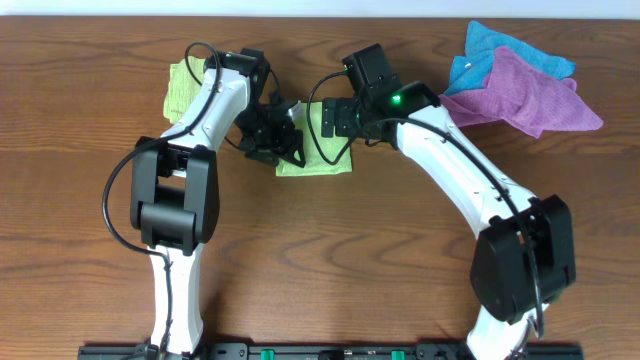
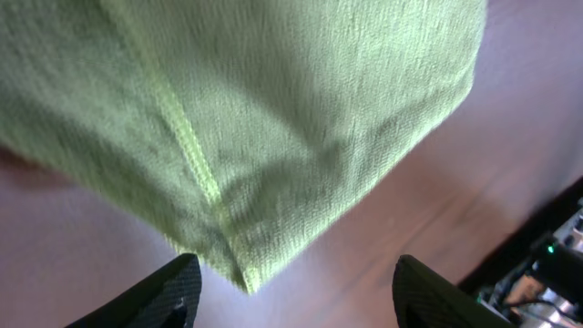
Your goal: Fold the cloth
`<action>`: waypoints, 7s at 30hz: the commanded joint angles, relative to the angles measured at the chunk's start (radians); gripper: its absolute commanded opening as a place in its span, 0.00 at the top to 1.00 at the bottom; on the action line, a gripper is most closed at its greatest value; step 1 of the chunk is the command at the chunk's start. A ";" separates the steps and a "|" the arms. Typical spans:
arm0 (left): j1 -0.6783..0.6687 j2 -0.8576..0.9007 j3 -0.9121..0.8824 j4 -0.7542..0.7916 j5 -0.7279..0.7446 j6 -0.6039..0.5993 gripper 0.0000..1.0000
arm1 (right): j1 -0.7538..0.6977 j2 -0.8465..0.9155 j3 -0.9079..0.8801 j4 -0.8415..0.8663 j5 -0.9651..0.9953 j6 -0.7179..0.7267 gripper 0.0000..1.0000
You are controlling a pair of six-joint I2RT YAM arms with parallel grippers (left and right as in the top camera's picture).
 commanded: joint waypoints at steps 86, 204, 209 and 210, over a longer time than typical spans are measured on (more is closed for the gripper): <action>-0.062 0.000 -0.114 0.184 -0.223 -0.198 0.26 | -0.080 0.017 -0.142 0.060 -0.176 -0.446 0.01; -0.077 -0.321 -0.022 0.059 -0.274 -0.274 0.05 | -0.118 -1.467 -1.259 0.169 0.563 -0.127 0.01; -0.077 -0.321 -0.022 0.048 -0.274 -0.274 0.05 | -0.336 -1.493 -1.259 0.167 0.564 -0.127 0.01; -0.077 -0.321 -0.022 0.045 -0.276 -0.274 0.05 | -0.377 -1.511 -1.259 0.167 0.564 -0.127 0.01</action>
